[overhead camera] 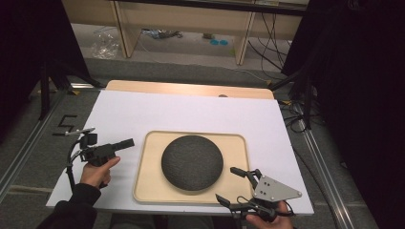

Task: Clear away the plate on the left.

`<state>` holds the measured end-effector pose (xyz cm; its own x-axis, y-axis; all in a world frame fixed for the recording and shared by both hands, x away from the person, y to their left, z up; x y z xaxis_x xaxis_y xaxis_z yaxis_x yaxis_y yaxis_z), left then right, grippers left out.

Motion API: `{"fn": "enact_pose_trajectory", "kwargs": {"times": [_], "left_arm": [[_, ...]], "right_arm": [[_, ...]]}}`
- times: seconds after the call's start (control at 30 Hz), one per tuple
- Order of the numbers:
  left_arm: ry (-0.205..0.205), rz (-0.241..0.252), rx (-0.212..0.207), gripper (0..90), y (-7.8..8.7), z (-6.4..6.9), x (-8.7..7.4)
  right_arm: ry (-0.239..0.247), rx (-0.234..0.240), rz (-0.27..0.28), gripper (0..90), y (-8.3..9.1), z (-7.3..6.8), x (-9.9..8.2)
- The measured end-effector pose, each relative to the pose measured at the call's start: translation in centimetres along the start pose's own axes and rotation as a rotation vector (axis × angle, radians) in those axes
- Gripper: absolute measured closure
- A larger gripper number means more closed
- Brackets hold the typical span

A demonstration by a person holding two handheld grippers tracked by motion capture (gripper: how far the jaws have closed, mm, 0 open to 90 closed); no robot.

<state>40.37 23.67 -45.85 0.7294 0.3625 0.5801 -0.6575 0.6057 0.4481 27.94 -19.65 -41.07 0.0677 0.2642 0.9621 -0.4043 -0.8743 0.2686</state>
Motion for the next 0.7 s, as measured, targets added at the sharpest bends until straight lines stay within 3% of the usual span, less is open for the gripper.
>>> {"fn": "enact_pose_trajectory", "kwargs": {"times": [0.5,0.7], "left_arm": [[-0.095,0.016,0.01,26.3,1.6,0.6,-0.2],[-0.171,0.024,0.009,26.1,2.2,1.5,-0.5]], "right_arm": [[0.001,-0.001,-0.005,16.6,0.0,0.0,0.0],[0.0,0.002,-0.01,16.6,0.1,0.0,0.0]]}}
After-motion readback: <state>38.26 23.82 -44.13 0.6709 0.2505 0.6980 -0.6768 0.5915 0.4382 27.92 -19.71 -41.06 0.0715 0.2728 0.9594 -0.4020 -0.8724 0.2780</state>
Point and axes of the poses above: each handheld gripper's, and its own axes: y roughly backward along the jaws, x roughly out of its top, z roughly to its right, the point moved 3 cm from there along -y, roughly forward along the jaws, and after that the axes turned 7 degrees about x, right-handed, at the moved point
